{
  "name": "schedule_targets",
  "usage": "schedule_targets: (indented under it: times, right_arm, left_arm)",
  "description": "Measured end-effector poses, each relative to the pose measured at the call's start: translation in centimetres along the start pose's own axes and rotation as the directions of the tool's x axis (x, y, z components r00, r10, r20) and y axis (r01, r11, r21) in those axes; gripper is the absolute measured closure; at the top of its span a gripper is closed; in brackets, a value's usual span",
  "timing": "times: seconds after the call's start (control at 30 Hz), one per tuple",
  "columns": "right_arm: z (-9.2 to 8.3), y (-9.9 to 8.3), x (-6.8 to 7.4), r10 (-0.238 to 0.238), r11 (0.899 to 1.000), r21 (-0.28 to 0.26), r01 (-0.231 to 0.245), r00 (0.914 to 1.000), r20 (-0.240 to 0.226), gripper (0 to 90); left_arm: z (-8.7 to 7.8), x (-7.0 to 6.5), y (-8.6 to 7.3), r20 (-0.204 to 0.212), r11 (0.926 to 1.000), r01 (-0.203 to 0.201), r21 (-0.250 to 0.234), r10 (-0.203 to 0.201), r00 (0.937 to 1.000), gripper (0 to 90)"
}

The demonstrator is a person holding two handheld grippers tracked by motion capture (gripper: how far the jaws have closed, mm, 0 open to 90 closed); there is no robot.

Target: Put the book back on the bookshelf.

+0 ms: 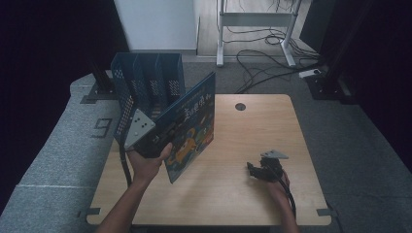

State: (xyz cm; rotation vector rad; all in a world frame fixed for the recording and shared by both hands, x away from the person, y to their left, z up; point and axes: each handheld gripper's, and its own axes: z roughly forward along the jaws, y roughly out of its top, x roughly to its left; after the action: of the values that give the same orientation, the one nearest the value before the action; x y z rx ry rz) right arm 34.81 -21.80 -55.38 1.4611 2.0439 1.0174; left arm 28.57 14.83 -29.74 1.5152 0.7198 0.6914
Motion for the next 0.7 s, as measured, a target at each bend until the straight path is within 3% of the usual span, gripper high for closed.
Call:
schedule_targets:
  times: [0.7]
  right_arm:
    - [0.03,0.03,-0.15,0.011,1.000,-0.001,-0.011,0.9999,-0.004,29.7]
  left_arm:
    - [0.61,0.19,0.09,-0.009,0.9999,0.007,0.010,-0.007,0.9999,82.2]
